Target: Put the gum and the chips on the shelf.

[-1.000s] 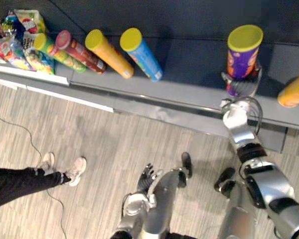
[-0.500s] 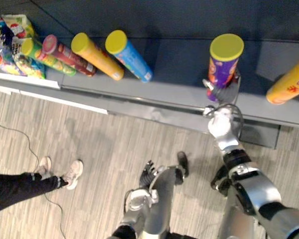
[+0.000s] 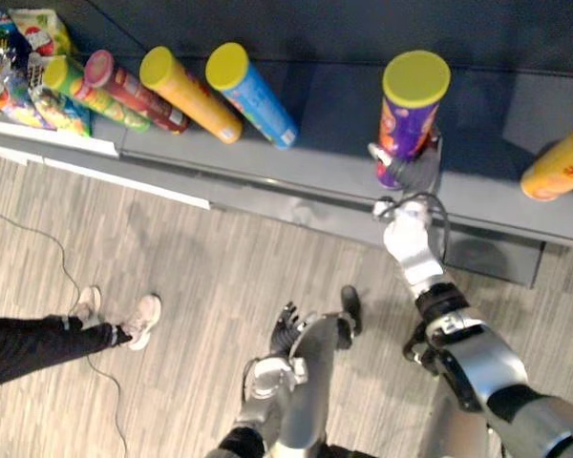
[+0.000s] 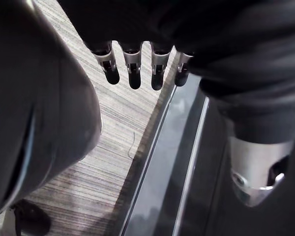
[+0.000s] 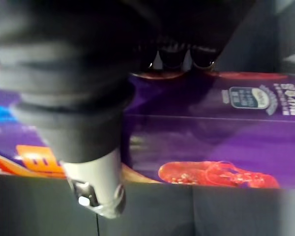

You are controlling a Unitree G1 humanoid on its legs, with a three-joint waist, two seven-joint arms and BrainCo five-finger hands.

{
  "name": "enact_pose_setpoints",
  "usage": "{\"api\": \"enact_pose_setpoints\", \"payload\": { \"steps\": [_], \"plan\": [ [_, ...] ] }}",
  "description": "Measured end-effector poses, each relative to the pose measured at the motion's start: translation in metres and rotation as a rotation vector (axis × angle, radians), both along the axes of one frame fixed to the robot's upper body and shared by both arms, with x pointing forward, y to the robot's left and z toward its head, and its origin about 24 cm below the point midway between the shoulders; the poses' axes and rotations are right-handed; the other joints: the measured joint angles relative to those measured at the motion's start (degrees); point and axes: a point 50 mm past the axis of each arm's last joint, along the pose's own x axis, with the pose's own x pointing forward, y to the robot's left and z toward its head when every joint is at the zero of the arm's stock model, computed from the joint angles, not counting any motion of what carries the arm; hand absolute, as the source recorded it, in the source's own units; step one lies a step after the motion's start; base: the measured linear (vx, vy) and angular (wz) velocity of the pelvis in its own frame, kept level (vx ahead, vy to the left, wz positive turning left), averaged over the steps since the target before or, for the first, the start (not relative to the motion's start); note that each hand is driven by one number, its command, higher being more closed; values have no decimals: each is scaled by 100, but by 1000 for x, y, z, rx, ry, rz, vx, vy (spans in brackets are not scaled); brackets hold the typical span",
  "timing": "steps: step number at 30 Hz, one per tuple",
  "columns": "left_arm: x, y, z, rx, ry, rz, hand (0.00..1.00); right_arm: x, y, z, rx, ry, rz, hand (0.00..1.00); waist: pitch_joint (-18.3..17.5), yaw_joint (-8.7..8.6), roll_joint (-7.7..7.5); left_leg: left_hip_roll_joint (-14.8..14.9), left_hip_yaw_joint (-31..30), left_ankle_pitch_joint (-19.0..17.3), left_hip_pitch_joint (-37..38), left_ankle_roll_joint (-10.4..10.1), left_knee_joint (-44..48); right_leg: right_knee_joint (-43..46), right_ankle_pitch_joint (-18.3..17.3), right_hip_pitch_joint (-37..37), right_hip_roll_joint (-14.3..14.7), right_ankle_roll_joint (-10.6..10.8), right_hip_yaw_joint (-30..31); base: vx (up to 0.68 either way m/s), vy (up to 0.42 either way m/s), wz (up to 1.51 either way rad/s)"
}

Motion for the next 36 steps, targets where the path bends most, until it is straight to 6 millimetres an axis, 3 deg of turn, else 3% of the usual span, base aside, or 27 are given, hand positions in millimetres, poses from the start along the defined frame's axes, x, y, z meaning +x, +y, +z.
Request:
{"api": "enact_pose_setpoints", "payload": {
  "steps": [9, 17, 26, 33, 36],
  "plan": [
    [3, -3, 5, -11, -16, -9, 0, 0, 2, 30, -3, -106, -29, 100, 0, 52, 0, -63, -121, 0, -191, 10, 105, 161, -80, -94, -140, 0, -164, 20, -35, 9],
    [5, -6, 9, -21, -23, -23, 0, 2, -20, 46, -23, -153, -103, 100, 0, 68, 0, -30, -198, -63, -351, 36, 296, 234, -98, -150, -147, -14, -226, 1, -25, 2],
    [5, -8, 9, -21, -26, -34, 0, 5, -31, 46, -44, -141, -117, 100, 0, 58, 0, 8, -190, -75, -386, 25, 331, 227, -98, -180, -120, -15, -224, 11, -38, -2],
    [5, -10, 9, -18, -31, -42, 0, 9, -40, 20, -104, -39, -136, 100, 0, 70, 0, 46, -181, -132, -414, 24, 399, 216, -98, -189, -89, -15, -205, 13, -25, -2],
    [7, -11, 10, -12, -36, -46, 0, 8, -39, 17, -116, -41, -122, 100, 0, 87, 0, 68, -178, -137, -415, 18, 400, 203, -98, -189, -64, -16, -201, 15, -44, -3]
  ]
}}
